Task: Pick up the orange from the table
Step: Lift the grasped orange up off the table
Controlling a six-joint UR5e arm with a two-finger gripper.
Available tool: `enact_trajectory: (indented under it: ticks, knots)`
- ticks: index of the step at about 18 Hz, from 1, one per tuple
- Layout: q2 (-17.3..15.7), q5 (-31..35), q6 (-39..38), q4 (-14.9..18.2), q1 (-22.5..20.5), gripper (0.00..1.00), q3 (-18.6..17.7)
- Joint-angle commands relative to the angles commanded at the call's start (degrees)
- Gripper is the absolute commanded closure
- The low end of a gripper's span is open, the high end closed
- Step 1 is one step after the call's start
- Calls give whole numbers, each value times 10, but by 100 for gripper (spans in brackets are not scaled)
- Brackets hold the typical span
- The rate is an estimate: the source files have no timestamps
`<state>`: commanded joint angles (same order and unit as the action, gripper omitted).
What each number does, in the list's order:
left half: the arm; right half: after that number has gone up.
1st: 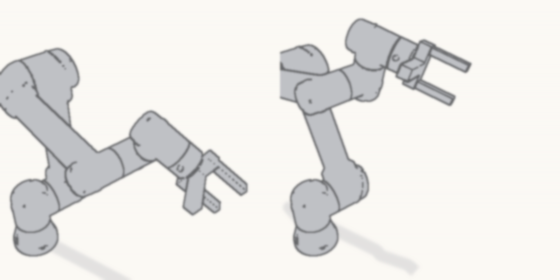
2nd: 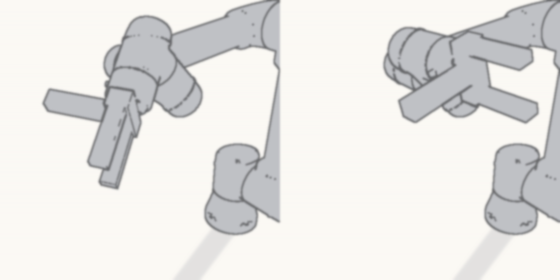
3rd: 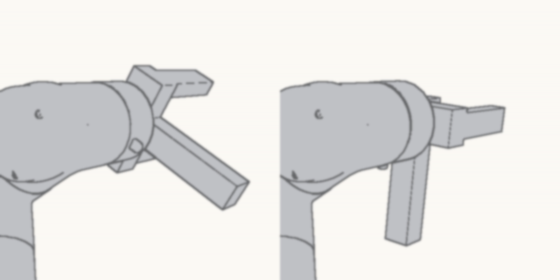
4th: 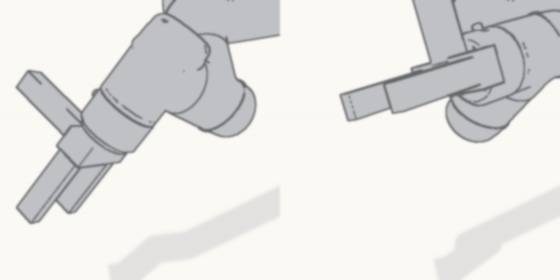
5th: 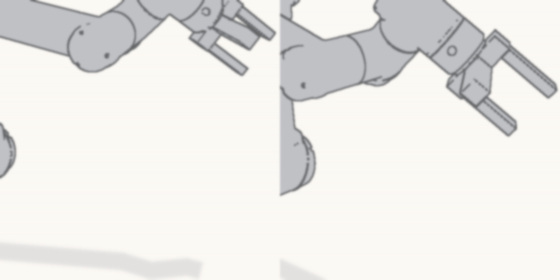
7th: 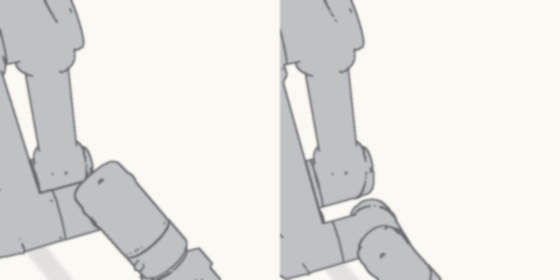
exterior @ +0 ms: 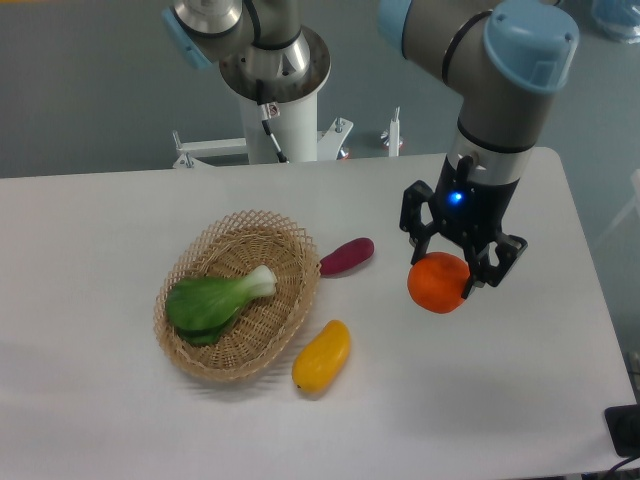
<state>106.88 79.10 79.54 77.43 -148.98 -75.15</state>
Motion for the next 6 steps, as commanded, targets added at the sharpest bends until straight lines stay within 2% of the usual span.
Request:
enact_trajectory:
  ticks: [6]
  knots:
    - [-3,-2,0,0,-4,33,1]
